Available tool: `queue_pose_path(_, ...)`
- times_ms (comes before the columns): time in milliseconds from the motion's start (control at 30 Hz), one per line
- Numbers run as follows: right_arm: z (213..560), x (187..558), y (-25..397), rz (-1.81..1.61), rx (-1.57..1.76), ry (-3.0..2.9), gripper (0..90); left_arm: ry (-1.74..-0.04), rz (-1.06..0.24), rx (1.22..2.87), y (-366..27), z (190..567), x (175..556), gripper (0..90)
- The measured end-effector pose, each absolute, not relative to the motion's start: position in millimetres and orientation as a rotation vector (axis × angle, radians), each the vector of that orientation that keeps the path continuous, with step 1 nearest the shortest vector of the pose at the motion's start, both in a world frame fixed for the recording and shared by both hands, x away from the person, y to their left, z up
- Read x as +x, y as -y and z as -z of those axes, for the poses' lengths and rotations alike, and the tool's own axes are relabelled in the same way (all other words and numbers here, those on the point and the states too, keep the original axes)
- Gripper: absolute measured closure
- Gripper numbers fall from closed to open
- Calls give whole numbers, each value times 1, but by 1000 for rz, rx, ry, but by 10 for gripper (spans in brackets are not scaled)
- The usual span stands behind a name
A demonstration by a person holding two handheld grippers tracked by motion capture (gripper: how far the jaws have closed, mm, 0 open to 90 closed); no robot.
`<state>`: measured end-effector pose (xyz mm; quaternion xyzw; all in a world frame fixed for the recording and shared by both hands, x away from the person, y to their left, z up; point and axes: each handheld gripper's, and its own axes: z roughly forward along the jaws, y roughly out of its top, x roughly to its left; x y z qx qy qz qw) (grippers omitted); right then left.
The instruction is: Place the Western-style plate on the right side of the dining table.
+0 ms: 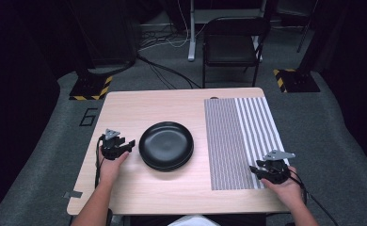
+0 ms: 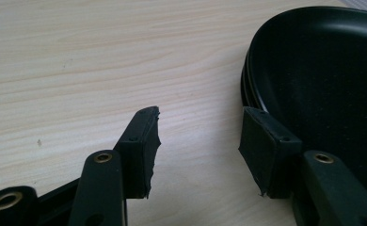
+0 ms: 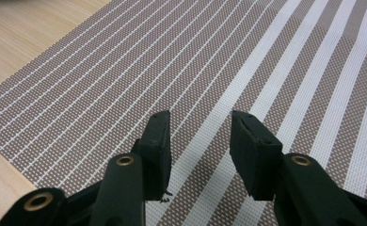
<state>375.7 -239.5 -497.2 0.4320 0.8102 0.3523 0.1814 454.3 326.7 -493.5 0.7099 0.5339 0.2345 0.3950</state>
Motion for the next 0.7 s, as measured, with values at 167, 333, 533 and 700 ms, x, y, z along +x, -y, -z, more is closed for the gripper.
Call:
queue_pose_path(167,490,377,235,-987,1221,-2280,580,-1341,-583,1808,-324,491,453,463)
queue_pose_path(333,481,379,230,-986,1220,-2269,584,-1329,-548,1796,-319,488,450,472)
queue_pose_path(533,473,382,222,-1012,1239,-2263,605,-1323,-522,1783,-315,487,449,502)
queue_pose_path(700,467,383,211,-1035,1257,-2272,634,-1338,-472,1747,-316,486,449,551)
